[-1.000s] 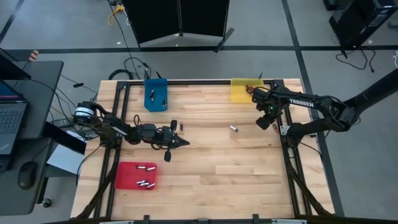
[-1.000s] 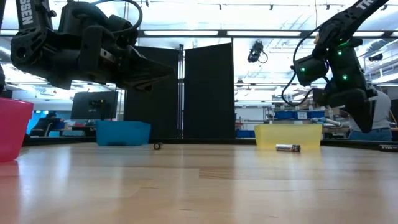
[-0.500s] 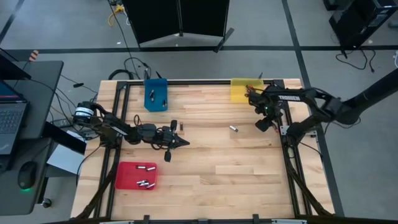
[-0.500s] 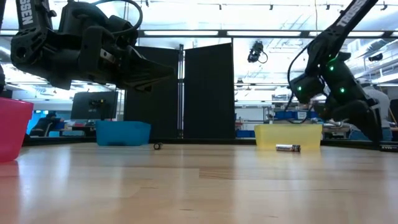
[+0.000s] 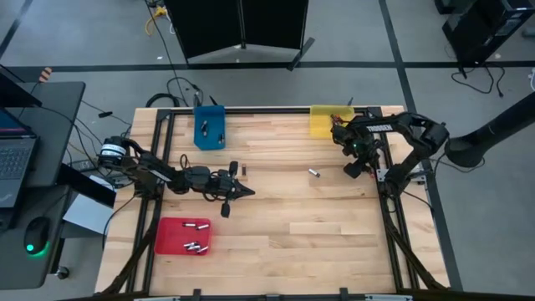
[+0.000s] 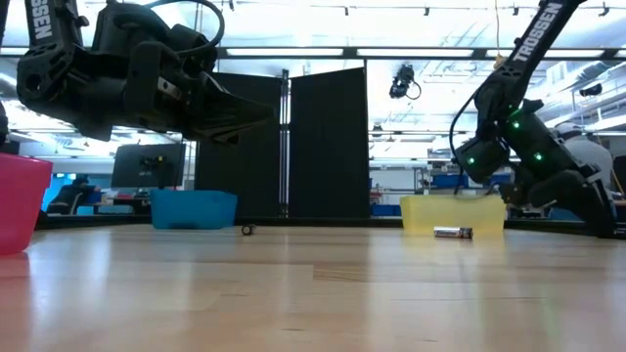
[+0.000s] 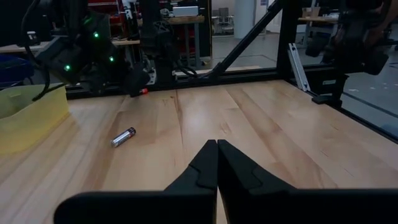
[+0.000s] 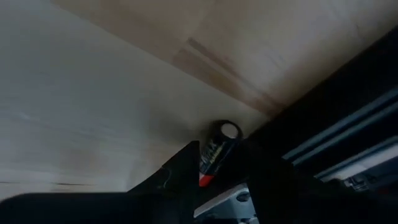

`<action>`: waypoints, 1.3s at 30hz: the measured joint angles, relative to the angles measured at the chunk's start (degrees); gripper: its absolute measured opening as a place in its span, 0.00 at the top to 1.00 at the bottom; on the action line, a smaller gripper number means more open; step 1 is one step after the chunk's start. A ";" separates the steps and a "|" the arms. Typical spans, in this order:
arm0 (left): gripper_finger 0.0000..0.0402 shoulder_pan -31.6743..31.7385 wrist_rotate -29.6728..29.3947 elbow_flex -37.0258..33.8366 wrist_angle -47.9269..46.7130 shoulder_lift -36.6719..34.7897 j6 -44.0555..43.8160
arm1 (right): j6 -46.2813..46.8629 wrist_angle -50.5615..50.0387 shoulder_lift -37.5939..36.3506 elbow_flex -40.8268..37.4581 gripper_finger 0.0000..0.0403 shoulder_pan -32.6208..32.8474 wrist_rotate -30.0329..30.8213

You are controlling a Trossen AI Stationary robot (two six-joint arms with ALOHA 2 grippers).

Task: Sort batteries
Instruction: Put the red battery into the yellow bin

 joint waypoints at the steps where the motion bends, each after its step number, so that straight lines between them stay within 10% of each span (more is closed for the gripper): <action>1: 0.97 0.00 0.00 0.00 0.00 0.00 -0.01 | -0.19 0.22 0.26 0.00 0.68 -0.06 -0.38; 39: 0.97 -0.01 0.00 0.00 0.00 0.00 0.00 | -3.81 0.31 -4.41 1.18 0.84 11.84 -12.32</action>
